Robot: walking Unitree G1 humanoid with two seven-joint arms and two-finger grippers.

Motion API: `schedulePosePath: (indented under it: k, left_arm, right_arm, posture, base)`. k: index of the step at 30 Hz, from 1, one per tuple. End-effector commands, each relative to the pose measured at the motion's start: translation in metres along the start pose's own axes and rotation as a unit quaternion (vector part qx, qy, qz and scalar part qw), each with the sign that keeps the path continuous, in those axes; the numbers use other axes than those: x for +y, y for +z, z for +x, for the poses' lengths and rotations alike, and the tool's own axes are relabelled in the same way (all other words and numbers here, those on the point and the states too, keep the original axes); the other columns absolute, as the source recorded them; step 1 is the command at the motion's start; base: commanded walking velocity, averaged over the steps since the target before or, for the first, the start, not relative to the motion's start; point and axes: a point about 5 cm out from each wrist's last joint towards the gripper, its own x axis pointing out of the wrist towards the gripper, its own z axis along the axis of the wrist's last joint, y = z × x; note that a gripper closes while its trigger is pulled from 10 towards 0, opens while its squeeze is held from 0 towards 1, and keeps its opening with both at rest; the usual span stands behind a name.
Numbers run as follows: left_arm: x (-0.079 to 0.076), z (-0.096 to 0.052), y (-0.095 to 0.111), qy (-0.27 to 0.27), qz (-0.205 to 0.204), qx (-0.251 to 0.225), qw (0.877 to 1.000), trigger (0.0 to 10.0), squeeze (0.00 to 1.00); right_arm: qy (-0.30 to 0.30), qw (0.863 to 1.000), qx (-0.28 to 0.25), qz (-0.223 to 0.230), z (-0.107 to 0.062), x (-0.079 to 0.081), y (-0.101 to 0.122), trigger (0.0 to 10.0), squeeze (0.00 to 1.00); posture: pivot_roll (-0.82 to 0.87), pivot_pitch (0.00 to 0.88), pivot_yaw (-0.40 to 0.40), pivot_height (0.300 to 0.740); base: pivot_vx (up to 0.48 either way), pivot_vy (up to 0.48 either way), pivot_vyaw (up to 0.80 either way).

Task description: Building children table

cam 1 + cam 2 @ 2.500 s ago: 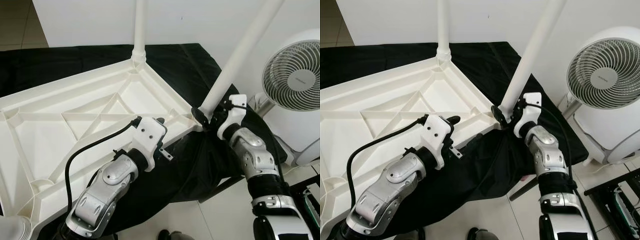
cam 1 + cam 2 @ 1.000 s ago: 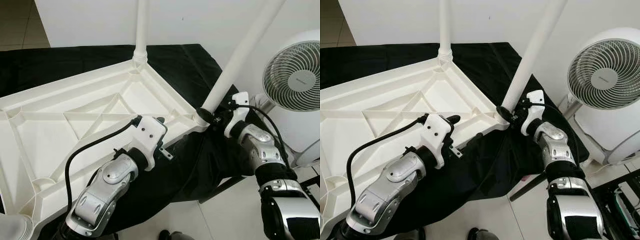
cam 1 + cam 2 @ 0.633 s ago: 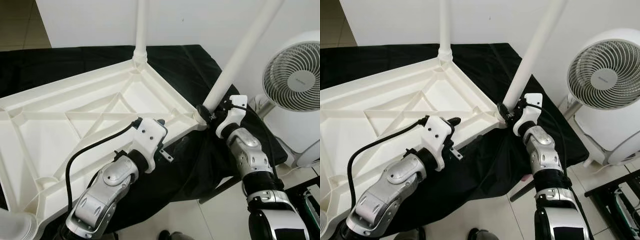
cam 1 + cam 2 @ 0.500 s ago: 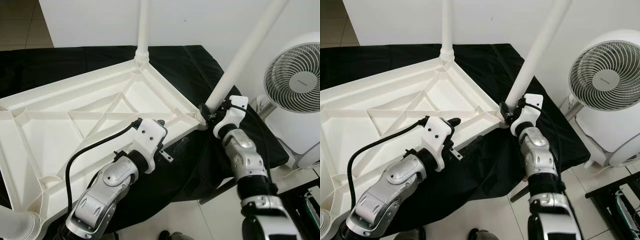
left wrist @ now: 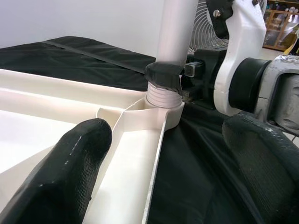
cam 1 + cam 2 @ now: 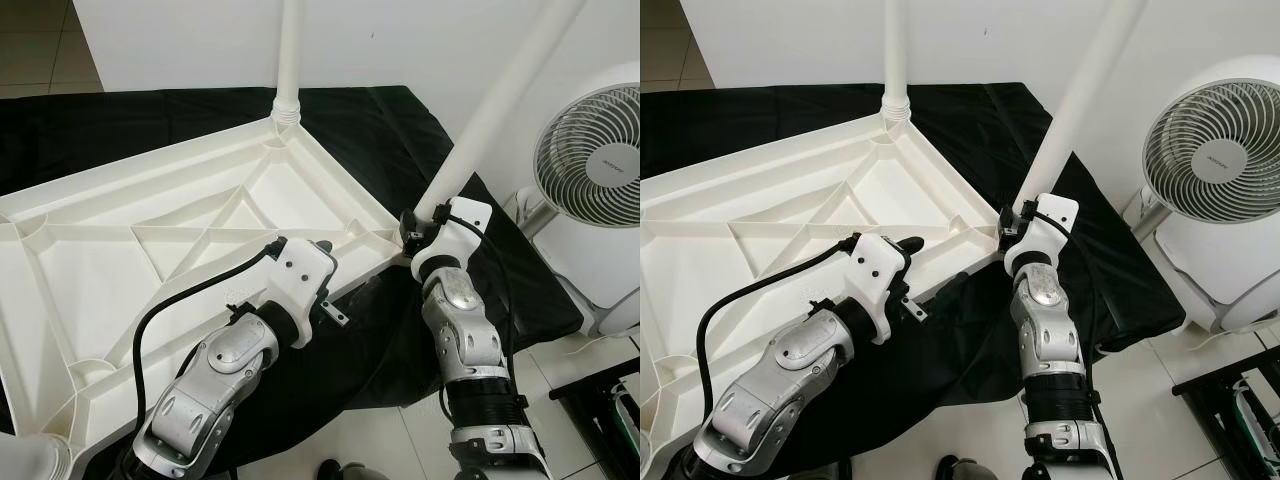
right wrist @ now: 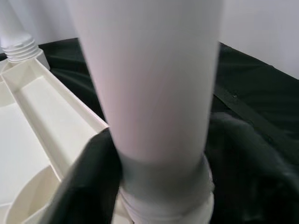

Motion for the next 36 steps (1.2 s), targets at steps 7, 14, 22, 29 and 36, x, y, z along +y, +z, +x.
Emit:
schedulePosePath:
  k: [7,14,22,29,36]
  left_arm:
    - [0.002,-0.001,-0.005,0.003,0.011,0.016,1.0,10.0,0.0]
    - [0.017,0.006,-0.017,0.029,0.014,0.054,0.998,10.0,0.0]
    - [0.017,0.017,-0.024,0.015,0.012,0.066,0.998,10.0,0.0]
    - [0.011,0.027,-0.022,-0.026,0.013,0.063,0.998,10.0,0.0]
    - [0.01,0.03,-0.016,-0.048,0.016,0.052,0.997,10.0,0.0]
  right_arm:
    - [-0.02,0.999,-0.03,-0.019,-0.012,-0.019,0.003,10.0,1.0]
    - [-0.032,0.999,-0.041,-0.014,-0.033,-0.025,0.002,10.0,0.0]
    - [-0.062,0.997,-0.045,-0.01,-0.051,-0.034,0.0,10.0,0.0]
    - [-0.082,0.995,-0.044,0.026,-0.061,-0.045,0.001,10.0,0.0]
    - [-0.069,0.991,-0.072,0.089,-0.063,-0.049,0.012,10.0,0.0]
  posture:
    - [0.07,0.158,-0.112,0.74]
    - [0.06,0.163,-0.109,0.74]
    - [0.05,0.166,-0.096,0.74]
    - [0.02,0.175,-0.07,0.74]
    - [0.01,0.181,-0.054,0.74]
  base:
    - [0.0,0.0,0.0]
    - [0.0,0.0,0.0]
    - [0.0,0.0,0.0]
    - [0.0,0.0,0.0]
    - [0.0,0.0,0.0]
